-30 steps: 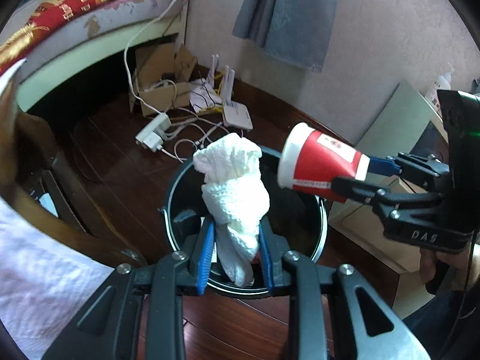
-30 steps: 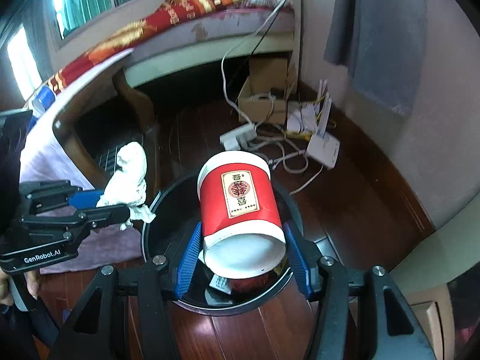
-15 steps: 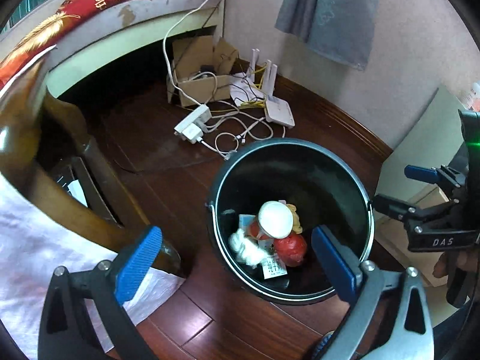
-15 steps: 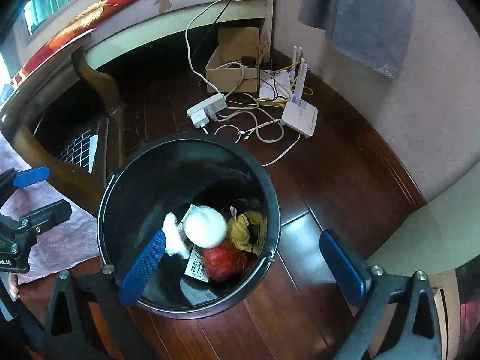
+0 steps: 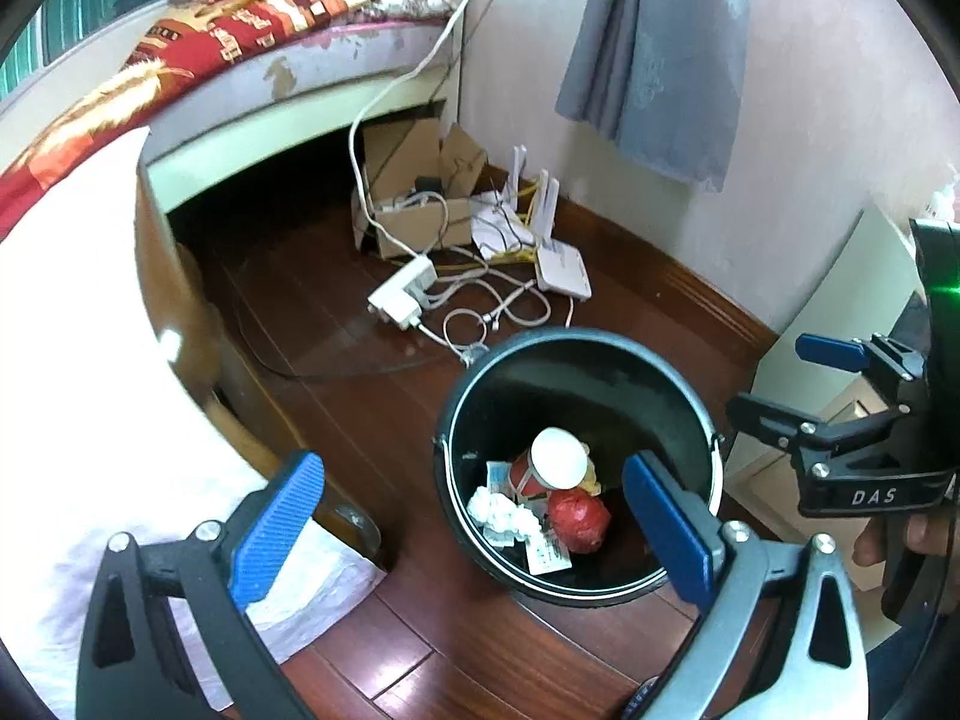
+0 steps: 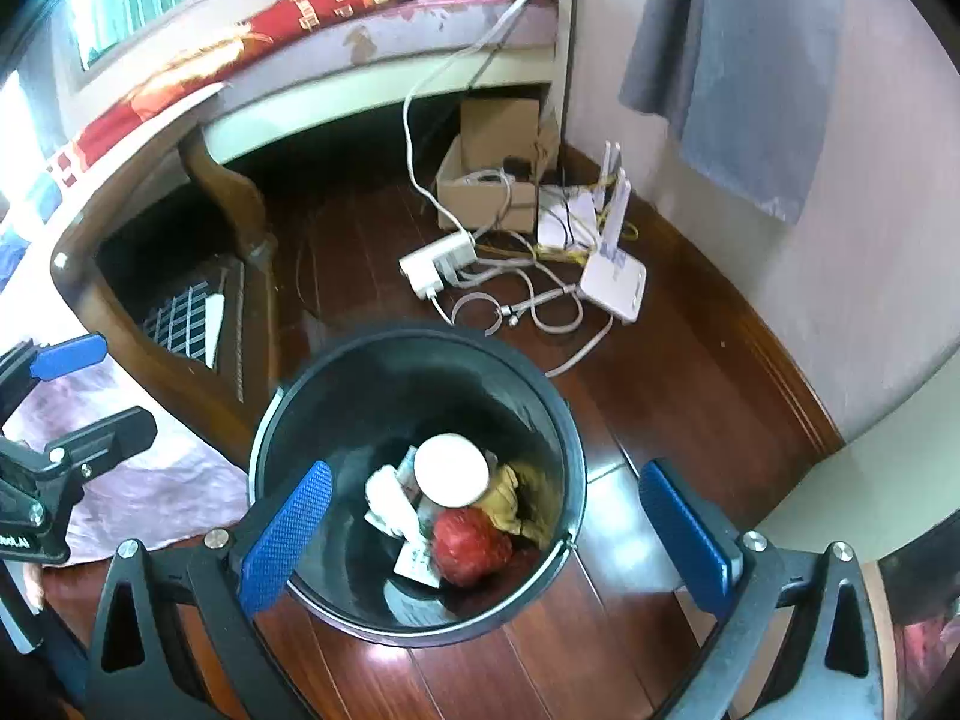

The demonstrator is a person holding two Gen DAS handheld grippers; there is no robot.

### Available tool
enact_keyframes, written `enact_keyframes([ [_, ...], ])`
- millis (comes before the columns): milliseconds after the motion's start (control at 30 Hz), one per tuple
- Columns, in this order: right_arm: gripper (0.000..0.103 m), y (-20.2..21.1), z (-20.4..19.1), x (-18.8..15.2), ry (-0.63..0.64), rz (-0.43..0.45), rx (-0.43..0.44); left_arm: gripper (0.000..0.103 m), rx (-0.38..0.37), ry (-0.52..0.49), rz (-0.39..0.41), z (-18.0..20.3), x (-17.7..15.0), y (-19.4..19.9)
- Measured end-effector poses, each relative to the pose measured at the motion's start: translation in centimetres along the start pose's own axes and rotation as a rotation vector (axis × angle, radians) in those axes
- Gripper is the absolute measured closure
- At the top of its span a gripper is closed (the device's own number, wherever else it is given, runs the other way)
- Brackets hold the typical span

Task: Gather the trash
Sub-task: 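Move both tools back over the bed toward the remaining cloths and cups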

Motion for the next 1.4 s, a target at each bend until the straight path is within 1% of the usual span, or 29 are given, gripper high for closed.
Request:
enact_keyframes([
  [300,0.0,3.1,-2.7,2.2,0.039,0.079,0.024,0.002,0.041,0.029,0.092,-2.0,1.8,4.3],
  [500,0.0,4.8,-4.9,3.5,0.074,0.125,0.044,0.002,0.074,0.052,0.134,-4.1,2.0,6.5],
  [767,0.0,5.9,-8.3,5.0,0.127,0.158,0.073,0.002,0.116,0.087,0.17,-6.8,1.7,8.4],
  [1100,0.0,6.2,-12.1,6.1,0.186,0.181,0.109,0.002,0.151,0.131,0.201,-9.7,0.9,10.4],
  [1267,0.0,6.3,-13.7,6.8,0.203,0.198,0.136,0.002,0.171,0.163,0.218,-11.3,0.3,11.5],
  [1400,0.0,6.3,-15.8,7.3,0.231,0.211,0.166,0.002,0.195,0.182,0.225,-12.6,-0.4,12.4],
])
Point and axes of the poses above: each gripper's, at about its wrist camera, not at the fingertips, and y roughly against the way its jaws point, z to its right, x to its top, the point moved 7 cm from there along -y, roughly the way its jaws point, and after that the axes turned 3 degrees about x, right-handed, at the moved point
